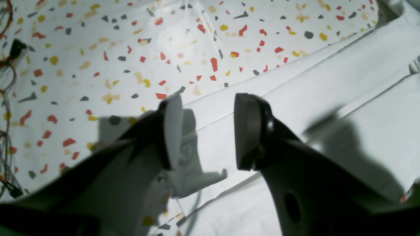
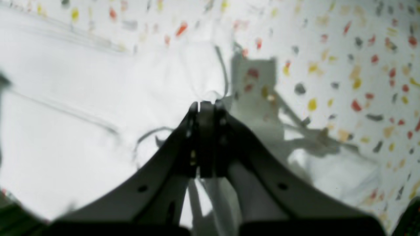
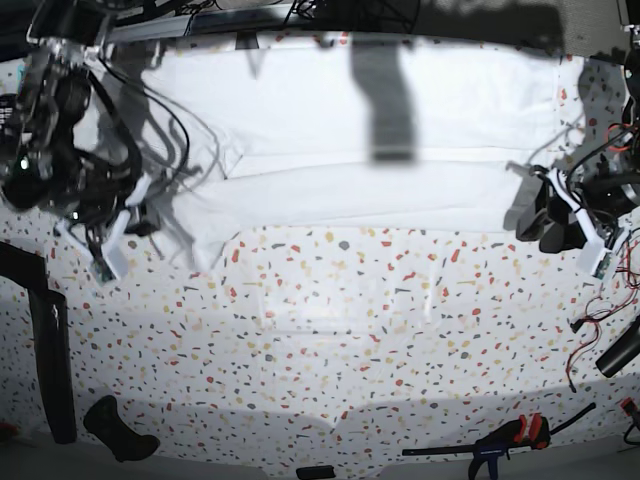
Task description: Fold the T-shirt properly
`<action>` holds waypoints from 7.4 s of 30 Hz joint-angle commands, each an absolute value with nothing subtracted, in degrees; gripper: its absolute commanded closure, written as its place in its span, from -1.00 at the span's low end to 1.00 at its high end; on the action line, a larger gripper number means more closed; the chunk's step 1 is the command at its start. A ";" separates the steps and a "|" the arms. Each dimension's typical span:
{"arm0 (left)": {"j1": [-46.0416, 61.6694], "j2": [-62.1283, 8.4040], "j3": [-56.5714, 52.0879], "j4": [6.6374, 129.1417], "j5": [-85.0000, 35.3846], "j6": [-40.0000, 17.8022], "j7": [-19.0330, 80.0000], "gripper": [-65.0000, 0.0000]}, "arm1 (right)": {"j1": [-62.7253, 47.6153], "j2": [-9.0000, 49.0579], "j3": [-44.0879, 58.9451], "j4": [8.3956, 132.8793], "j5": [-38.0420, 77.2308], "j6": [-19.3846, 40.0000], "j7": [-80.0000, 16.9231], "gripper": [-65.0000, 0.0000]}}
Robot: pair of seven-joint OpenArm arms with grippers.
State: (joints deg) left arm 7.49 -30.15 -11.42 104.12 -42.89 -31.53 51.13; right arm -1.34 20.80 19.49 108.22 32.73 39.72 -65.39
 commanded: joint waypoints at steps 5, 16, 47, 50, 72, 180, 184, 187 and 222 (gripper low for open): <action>6.68 -31.14 -11.97 105.03 -43.55 -31.53 49.87 0.22 | -9.34 21.76 24.10 121.30 36.36 40.00 -64.16 1.00; 6.68 -31.14 -11.97 105.03 -43.55 -31.53 49.87 0.22 | -25.45 21.76 30.41 135.00 36.64 40.00 -64.20 1.00; 6.81 -31.16 -11.97 104.99 -43.40 -31.53 51.66 0.22 | -24.34 21.71 30.39 111.26 27.62 40.00 -51.83 1.00; 6.83 -31.14 -11.97 104.99 -39.77 -31.48 51.66 0.22 | -21.74 21.71 30.37 109.58 27.62 40.00 -51.90 1.00; 5.69 -31.11 -11.97 91.48 -41.89 -30.48 47.44 0.22 | -20.67 21.71 30.37 104.75 30.63 40.00 -52.27 1.00; 5.58 -24.97 -11.97 88.12 -37.98 -38.65 54.26 0.62 | -20.67 21.74 30.37 104.75 30.63 40.00 -53.80 1.00; 5.58 -25.10 -11.97 88.12 -38.00 -38.68 54.76 0.62 | -20.67 21.74 30.37 104.75 30.63 40.00 -54.06 1.00; 5.69 -26.33 -11.97 88.12 -38.02 -38.65 54.87 0.62 | -20.64 21.76 30.37 104.75 30.63 40.00 -54.48 1.00; 6.83 -34.00 -11.97 88.09 -57.04 -40.00 56.53 0.63 | -20.64 21.74 30.37 104.77 30.46 40.00 -54.48 0.52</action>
State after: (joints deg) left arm 7.49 -32.80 -11.53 87.33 -56.12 -39.59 57.39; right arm -20.95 20.91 29.98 103.96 30.13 39.75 -55.13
